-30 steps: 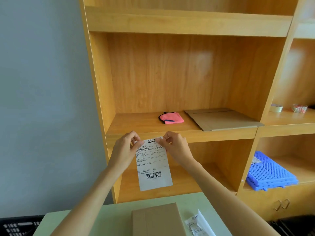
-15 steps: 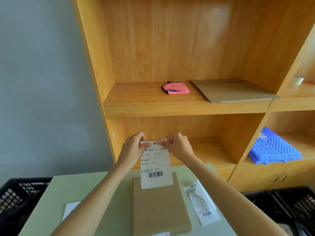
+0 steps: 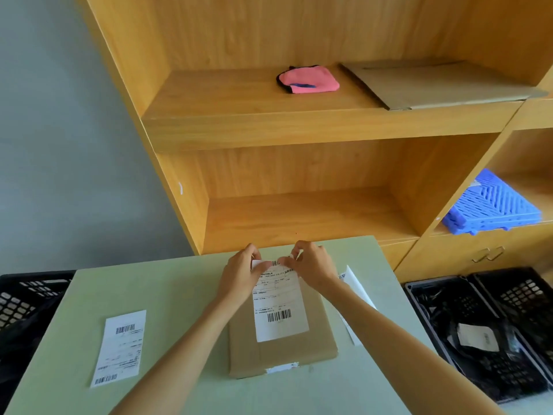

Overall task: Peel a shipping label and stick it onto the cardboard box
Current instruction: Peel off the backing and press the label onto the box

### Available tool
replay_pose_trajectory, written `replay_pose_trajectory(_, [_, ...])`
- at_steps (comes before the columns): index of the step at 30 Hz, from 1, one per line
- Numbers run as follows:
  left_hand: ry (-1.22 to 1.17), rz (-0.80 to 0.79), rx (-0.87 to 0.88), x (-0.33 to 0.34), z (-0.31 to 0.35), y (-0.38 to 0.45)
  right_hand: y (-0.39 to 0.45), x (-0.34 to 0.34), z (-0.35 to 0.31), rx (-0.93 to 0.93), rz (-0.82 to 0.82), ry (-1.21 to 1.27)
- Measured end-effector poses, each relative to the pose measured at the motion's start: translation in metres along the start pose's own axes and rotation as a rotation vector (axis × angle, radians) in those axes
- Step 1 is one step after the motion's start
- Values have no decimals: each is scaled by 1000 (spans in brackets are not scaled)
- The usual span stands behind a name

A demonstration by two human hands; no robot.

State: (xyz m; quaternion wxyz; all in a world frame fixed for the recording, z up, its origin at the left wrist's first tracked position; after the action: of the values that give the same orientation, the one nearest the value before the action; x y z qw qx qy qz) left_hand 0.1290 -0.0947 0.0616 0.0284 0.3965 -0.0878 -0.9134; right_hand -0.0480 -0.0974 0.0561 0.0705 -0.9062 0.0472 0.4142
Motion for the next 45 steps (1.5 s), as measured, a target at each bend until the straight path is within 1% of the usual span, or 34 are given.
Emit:
replay_pose_trajectory(7, [26,-40,-43,42,-35,-3,9,34,29,82,-33,-36])
replay_pose_trajectory(11, [-20,-69,-63,63,-53,-4,13,55,41,119,-60,-44])
replay_pose_trajectory(18, [-11,-107,-120,85,-84,7,26,72,54,162,-58,-120])
replay_pose_trajectory(27, [131,-139,-69,93,-84,17,39,90,54,94,-84,-301])
replay_pose_trajectory(34, [141,-149,-107,95,-87,15,42,98,56,61,-69,-322])
replay_pose_trajectory(45, [174,-183,-159,102,-93,18,46,102,60,76,-78,-333])
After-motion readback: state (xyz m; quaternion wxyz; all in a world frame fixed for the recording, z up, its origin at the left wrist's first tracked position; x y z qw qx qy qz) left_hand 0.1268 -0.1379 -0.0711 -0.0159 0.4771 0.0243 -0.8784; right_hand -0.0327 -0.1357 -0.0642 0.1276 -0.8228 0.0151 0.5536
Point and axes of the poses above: each hand's wrist, its own y-axis towards the middle knuckle, its own x-axis out of the palm, z = x × y, the point moved 10 cm from there along y, towards the middle knuckle, and after that the axes turned 7 degrees about z, right-handed, at the moved point
